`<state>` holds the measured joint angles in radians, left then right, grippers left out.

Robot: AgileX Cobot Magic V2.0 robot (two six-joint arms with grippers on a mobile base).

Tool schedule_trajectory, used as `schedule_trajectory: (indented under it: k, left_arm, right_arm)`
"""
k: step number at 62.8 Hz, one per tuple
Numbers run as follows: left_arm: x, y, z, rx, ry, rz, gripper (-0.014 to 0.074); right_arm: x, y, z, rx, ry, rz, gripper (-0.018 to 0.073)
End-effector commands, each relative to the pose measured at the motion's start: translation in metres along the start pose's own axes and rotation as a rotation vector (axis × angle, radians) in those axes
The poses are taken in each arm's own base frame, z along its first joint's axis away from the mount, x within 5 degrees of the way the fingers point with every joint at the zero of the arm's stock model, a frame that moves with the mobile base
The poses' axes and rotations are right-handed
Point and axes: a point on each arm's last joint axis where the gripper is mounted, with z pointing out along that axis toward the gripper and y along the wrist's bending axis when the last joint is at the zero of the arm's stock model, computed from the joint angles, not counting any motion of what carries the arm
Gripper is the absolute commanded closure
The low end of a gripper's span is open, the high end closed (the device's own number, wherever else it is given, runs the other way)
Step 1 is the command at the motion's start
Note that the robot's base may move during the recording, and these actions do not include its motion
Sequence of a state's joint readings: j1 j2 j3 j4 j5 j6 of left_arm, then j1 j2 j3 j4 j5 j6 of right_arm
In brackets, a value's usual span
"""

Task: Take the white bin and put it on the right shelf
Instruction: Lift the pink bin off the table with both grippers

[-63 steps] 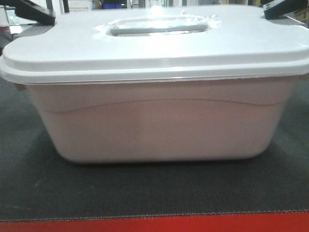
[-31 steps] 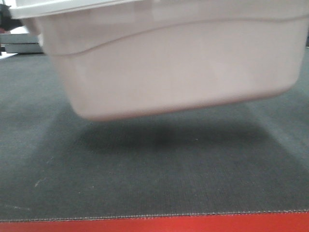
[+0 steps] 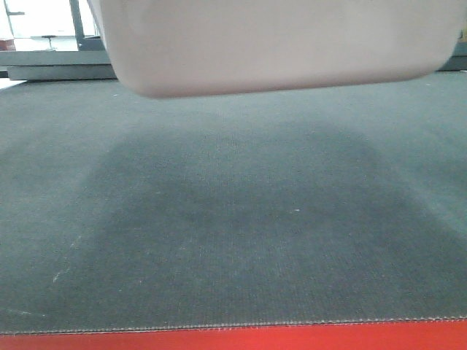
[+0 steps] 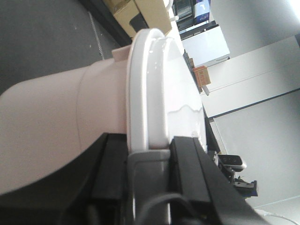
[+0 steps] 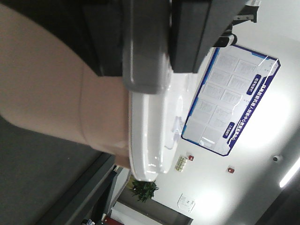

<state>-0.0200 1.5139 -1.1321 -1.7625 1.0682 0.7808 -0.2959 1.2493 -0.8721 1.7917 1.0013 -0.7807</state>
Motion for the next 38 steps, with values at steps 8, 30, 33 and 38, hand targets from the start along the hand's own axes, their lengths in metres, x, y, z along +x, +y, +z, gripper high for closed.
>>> schedule_trajectory:
  k: [8,30,33,38]
  left_arm:
    - [0.010,-0.072,-0.003,0.368,0.107,0.044,0.0722]
    - [0.008,-0.077,-0.002,0.370,0.110,0.064,0.0722]
    - [0.009,-0.077,-0.003,0.374,0.113,0.064,0.0722]
    - [0.009,-0.077,-0.003,0.379,0.119,0.065,0.0722]
  right_arm:
    - [0.022,0.044,-0.007,-0.314,0.212,-0.021,0.0491]
    - [0.022,0.045,-0.007,-0.323,0.212,-0.018,0.0491]
    - [0.022,0.046,-0.007,-0.331,0.206,-0.016,0.0491]
    - [0.022,0.050,-0.009,-0.343,0.198,-0.020,0.0491]
